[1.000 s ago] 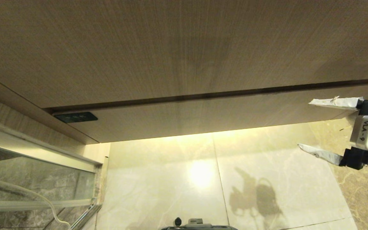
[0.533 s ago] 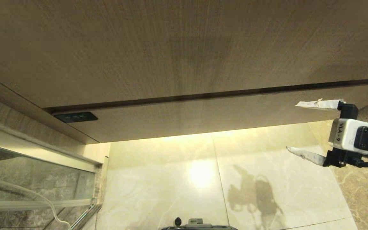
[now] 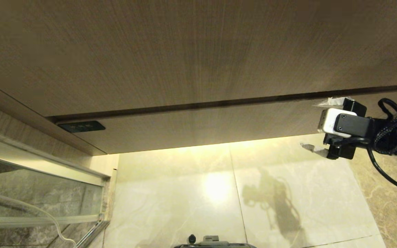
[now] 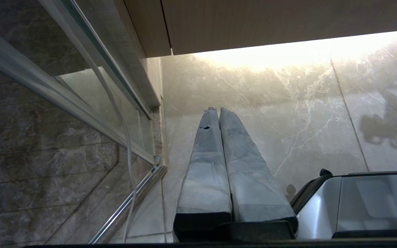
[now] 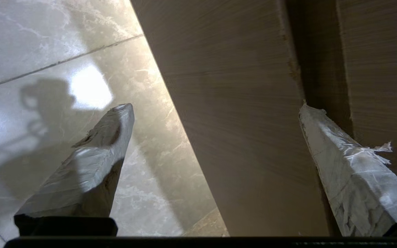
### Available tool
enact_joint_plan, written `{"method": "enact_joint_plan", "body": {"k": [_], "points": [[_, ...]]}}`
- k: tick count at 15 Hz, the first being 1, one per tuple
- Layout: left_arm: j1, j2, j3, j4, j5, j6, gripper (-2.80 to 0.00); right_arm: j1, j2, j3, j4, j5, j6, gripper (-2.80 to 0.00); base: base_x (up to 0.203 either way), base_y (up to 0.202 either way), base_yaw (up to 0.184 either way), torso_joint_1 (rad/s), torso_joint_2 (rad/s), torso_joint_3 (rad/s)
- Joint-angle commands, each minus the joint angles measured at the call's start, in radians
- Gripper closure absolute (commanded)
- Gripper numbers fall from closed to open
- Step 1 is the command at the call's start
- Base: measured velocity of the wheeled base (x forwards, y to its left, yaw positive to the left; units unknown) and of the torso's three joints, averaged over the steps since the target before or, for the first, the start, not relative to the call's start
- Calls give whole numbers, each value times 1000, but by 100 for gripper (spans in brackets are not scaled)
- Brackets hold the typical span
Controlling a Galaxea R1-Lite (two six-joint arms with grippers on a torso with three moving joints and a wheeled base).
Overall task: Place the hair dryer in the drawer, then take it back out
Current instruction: Pull open the drawer
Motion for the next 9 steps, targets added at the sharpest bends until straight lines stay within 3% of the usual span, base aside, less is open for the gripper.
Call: {"method": "enact_joint_plan", "body": {"k": [1,9], "points": [[0,0,0,-1,0,0,0,1,53,-27,-21,4,-5,-280,0,0,0,0,0,0],[0,-1,0,0,0,0,0,0,110,-34,-147,20,-4,-280,0,0,0,0,0,0]]}}
